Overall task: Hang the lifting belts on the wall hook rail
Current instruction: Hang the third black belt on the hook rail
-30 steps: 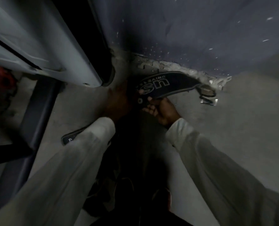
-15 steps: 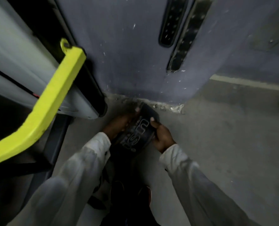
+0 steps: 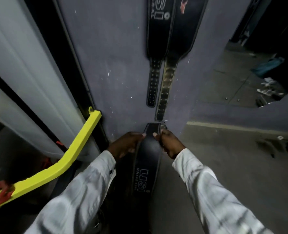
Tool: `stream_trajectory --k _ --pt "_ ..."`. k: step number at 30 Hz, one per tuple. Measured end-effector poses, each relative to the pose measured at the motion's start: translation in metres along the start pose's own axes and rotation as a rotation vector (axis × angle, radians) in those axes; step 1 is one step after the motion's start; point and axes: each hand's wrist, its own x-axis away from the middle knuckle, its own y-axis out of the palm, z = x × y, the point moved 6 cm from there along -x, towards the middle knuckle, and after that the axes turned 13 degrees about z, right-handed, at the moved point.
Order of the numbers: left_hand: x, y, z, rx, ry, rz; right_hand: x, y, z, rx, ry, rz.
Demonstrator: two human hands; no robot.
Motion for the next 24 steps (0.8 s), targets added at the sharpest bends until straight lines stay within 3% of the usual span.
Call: stream_trajectory --k 3,7,11,15,18,24 --pt "0.034 0.002 0.043 0.036 0.045 0.117 0.039 -0.008 -0.010 0.093 -0.080 -0.083" --pt "0.071 0.011 0.068 0.027 0.155 0.131 0.104 -0.022 -0.041 0.009 -0.118 -0.116" --pt "0.114 0.014 0.065 -0.013 0.297 0.051 0.145 -0.040 -0.073 -0.081 -0.110 0.095" --pt "0.153 0.013 0.059 -0.037 0.372 -0.031 0.188 -0.046 -0.079 -0.077 -0.222 0.241" --pt "0.181 0.016 0.075 -0.026 0.481 -0.077 0.217 -0.042 -0.082 -0.072 -0.340 0.227" --pt "0.224 0.011 0.105 -0.003 0.739 0.043 0.258 -0.037 -0.117 -0.171 -0.523 0.200"
